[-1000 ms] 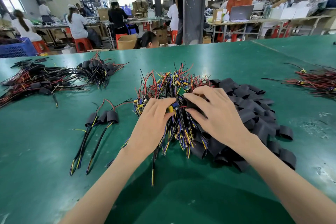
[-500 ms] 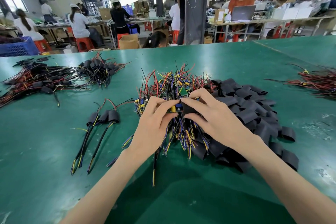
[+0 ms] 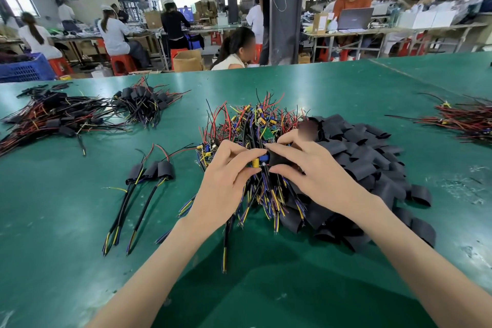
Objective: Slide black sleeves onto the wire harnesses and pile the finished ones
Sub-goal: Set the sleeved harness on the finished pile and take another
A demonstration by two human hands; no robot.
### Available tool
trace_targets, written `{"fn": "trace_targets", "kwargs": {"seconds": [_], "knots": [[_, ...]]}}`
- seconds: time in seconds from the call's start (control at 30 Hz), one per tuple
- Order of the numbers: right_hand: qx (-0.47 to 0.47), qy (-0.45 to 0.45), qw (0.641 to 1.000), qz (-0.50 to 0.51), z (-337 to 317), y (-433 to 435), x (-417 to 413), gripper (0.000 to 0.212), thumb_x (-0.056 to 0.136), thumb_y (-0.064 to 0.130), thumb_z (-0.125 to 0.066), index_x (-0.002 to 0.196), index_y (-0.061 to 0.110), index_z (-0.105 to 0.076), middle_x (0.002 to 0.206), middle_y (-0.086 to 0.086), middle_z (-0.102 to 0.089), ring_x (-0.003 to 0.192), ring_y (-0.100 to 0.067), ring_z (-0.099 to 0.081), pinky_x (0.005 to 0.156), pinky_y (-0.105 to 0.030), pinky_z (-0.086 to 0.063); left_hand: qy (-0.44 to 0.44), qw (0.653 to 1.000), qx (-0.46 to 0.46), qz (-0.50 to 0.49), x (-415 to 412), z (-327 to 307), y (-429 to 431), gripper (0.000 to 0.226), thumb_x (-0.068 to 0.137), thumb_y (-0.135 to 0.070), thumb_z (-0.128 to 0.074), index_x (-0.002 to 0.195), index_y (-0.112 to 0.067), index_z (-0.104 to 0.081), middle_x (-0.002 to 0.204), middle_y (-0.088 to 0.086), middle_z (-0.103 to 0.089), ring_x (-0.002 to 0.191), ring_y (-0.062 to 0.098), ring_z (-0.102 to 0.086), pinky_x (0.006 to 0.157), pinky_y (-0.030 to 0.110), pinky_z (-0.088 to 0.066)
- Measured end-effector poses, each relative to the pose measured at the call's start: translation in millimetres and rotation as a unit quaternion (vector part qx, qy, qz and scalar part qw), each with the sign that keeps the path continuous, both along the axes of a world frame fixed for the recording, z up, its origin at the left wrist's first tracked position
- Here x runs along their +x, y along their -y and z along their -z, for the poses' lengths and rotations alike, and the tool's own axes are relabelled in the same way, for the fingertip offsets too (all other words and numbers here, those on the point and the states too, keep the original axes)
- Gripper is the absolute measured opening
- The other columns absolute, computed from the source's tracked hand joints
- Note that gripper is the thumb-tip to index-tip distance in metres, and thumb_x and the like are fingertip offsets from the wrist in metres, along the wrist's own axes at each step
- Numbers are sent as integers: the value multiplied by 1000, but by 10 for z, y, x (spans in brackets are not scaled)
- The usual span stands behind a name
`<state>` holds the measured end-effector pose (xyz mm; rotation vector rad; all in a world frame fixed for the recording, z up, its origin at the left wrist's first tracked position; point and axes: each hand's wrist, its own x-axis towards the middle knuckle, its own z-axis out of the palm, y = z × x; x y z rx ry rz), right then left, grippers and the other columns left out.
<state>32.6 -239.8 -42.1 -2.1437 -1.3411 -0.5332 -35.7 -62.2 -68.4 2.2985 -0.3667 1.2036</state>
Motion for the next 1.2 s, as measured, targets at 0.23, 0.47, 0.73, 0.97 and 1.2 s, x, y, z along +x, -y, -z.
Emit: {"fn": "trace_targets", "kwargs": {"seconds": [0.23, 0.47, 0.73, 0.97, 1.2], "knots": [[13, -55, 998, -26, -49, 14, 4, 44, 85, 17, -67, 126, 1, -58, 105, -8, -54, 87, 0, -40, 82, -4, -30, -2, 1000, 7, 16, -9, -18, -3, 37, 77, 14, -66, 110, -3, -68, 92, 8, -50, 86, -4, -42, 86, 3, -35], [41, -24, 999, -15, 13, -21, -36, 38, 80, 14, -72, 116, 2, -65, 106, -9, -54, 91, -10, -48, 84, -21, -39, -61, 996, -62, 30, -30, -8, -24, 43, 78, -3, -72, 118, -15, -61, 99, -6, -59, 95, -10, -56, 88, 6, -39], [32, 17, 999, -15, 55, -39, -27, 33, 83, 16, -69, 113, 3, -65, 106, -9, -54, 91, -16, -53, 82, -27, -44, -96, 990, -100, 40, -34, -3, -6, 42, 75, -10, -77, 114, -19, -62, 95, -13, -64, 92, -14, -57, 83, 1, -38], [39, 2, 999, -19, 43, -45, -32, 36, 86, 21, -65, 116, 1, -64, 105, -10, -57, 92, -18, -56, 83, -28, -45, -105, 980, -141, 91, -82, -85, 43, 54, 76, -7, -75, 117, -34, -53, 104, -10, -67, 93, -2, -62, 89, 11, -44], [56, -4, 998, -7, 40, -39, -40, 36, 85, 21, -64, 115, 2, -64, 105, -11, -56, 93, -22, -56, 84, -32, -44, -154, 963, -204, 84, -83, -99, 2, 24, 84, -1, -67, 98, -20, -63, 90, -8, -69, 80, 0, -63, 80, 12, -46]]}}
